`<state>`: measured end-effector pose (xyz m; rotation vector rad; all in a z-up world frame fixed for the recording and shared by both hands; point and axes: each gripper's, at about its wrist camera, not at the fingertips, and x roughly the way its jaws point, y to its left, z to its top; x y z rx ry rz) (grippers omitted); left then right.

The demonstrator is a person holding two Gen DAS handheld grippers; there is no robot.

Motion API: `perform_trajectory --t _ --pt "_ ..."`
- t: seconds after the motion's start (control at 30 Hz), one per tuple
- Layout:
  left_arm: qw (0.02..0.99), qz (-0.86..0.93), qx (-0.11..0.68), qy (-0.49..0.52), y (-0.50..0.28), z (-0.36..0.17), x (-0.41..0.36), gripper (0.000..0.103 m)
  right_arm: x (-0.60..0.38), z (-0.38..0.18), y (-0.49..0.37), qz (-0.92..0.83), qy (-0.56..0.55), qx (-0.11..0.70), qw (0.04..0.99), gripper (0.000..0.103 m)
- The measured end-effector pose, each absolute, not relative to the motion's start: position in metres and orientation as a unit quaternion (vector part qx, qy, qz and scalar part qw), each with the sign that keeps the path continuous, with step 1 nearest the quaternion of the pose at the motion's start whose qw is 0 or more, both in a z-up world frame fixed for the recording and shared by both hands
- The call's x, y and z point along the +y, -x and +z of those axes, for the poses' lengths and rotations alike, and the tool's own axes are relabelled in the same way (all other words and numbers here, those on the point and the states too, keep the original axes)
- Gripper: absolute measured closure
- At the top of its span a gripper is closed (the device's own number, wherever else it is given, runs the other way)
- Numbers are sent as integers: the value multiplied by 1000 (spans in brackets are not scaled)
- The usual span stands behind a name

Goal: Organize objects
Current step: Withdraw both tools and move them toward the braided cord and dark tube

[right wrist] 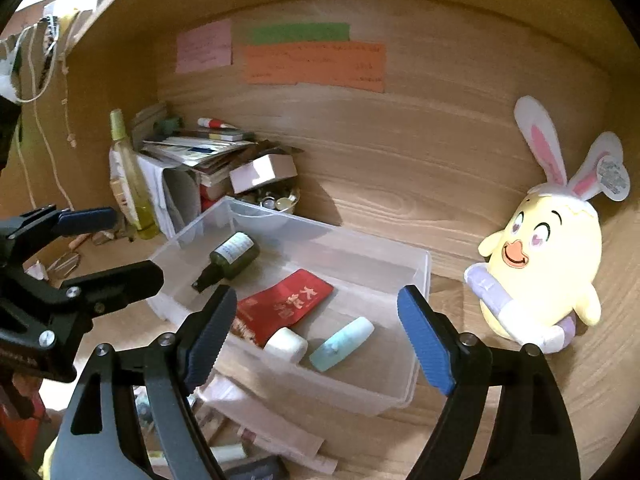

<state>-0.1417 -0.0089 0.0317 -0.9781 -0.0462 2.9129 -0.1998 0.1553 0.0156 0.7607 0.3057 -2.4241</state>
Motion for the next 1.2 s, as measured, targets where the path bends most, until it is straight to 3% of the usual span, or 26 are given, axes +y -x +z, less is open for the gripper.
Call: perform_trajectory --t 1.2 --pt "6 901 -62 429 45 -77 -34 4 182 -83 132 -875 -406 66 257 22"
